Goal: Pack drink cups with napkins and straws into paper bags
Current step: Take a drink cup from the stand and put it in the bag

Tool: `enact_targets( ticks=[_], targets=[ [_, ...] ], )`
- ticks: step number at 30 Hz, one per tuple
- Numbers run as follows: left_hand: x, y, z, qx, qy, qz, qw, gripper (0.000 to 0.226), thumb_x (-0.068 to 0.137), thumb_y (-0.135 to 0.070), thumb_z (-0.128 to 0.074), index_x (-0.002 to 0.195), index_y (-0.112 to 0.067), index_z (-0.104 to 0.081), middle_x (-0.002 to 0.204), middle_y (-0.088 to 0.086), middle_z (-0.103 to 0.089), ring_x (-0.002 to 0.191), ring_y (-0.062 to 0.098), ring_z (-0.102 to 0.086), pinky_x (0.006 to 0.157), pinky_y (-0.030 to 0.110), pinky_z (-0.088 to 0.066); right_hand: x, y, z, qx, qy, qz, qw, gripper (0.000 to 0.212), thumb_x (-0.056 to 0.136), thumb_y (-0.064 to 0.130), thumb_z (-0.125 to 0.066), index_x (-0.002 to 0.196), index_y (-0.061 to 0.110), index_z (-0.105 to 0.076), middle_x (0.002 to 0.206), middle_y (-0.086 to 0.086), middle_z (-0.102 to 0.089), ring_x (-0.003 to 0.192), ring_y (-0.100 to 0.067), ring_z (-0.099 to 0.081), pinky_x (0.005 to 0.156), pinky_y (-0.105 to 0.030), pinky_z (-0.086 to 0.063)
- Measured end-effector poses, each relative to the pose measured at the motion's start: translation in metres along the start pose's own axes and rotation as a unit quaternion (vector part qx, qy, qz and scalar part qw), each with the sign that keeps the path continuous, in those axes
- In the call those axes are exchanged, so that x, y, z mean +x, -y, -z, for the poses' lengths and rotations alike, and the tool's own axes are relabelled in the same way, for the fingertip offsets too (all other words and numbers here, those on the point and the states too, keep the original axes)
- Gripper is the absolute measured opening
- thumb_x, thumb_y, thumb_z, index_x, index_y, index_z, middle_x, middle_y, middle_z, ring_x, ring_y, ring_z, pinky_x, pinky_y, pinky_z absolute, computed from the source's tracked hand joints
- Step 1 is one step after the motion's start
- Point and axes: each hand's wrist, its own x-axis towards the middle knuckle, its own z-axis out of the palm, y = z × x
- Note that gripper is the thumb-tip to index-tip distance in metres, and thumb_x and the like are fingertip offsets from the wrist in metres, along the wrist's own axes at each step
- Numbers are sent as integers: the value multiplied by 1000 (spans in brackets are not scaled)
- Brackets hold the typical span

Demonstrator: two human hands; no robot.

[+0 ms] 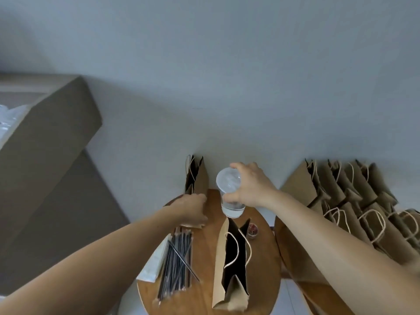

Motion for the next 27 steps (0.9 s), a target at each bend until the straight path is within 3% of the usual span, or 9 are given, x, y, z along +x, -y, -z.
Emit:
enact_targets(
  ticks=[5, 8, 12, 15, 17, 19, 21, 24, 27],
  targets=[
    [8, 1, -76, -41, 144, -28, 988, 86, 72, -40, -80, 142, -15, -37, 123, 3, -58, 107, 22, -59, 91, 36, -54, -16, -17, -37, 22, -11, -71, 997, 100, 60, 52, -79, 145, 35, -28, 135, -2, -33, 124, -26, -40, 100, -41, -43],
    [10, -4, -107, -49, 199, -38, 978, 93, 69, -55, -79, 142, -16, -37, 128, 3, -55, 111, 24, -55, 95, 37, -51, -26, -23, -54, 41, -12, -100, 994, 98, 61, 50, -78, 144, 37, -28, 132, 2, -31, 124, -23, -37, 94, -35, -41],
    [13, -14, -123, -47, 185, -23, 981, 77, 74, -70, -61, 127, -17, -46, 117, 2, -57, 107, 24, -55, 93, 38, -49, -36, -24, -71, 42, -21, -127, 991, 96, 62, 51, -77, 144, 37, -28, 133, 2, -31, 125, -23, -36, 96, -35, -41],
    [14, -20, -127, -78, 174, -30, 981, 51, 85, -56, -55, 117, -16, -53, 105, 4, -62, 100, 25, -60, 87, 38, -51, -41, -23, -78, 55, -41, -154, 986, 98, 59, 53, -76, 144, 35, -29, 136, -1, -31, 125, -25, -37, 101, -39, -42],
    [13, -19, -133, -108, 162, -24, 981, 36, 88, -45, -50, 106, -14, -57, 92, 5, -63, 90, 25, -64, 75, 34, -52, -44, -23, -81, 58, -45, -167, 983, 99, 57, 56, -74, 143, 35, -29, 135, -2, -32, 123, -25, -40, 100, -41, -44],
    [13, -13, -137, -145, 143, 13, 979, 26, 91, -36, -49, 94, -11, -58, 78, 4, -60, 75, 24, -63, 62, 29, -50, -47, -26, -85, 54, -40, -173, 983, 101, 57, 58, -73, 143, 35, -27, 136, -1, -33, 121, -25, -43, 98, -41, -46],
    [15, -5, -141, -238, 140, 89, 957, 19, 94, -23, -50, 87, -7, -58, 77, 11, -63, 68, 28, -66, 63, 34, -59, -50, -31, -90, 47, -35, -171, 984, 102, 58, 59, -73, 144, 35, -25, 136, -1, -33, 120, -25, -44, 97, -40, -46],
    [15, 4, -136, -327, 136, 155, 922, 13, 95, -14, -52, 87, -5, -56, 84, 21, -64, 70, 35, -67, 64, 53, -61, -55, -42, -99, 8, -9, -127, 992, 101, 61, 60, -76, 143, 36, -22, 139, 1, -33, 123, -23, -41, 98, -39, -45],
    [12, 1, -131, -302, 126, 138, 935, 24, 96, -26, -49, 85, -8, -59, 77, 19, -69, 57, 33, -71, 55, 43, -62, -63, -56, -113, -89, 45, -21, 995, 97, 65, 58, -76, 141, 36, -20, 139, 2, -34, 127, -22, -37, 100, -37, -42]
  ],
)
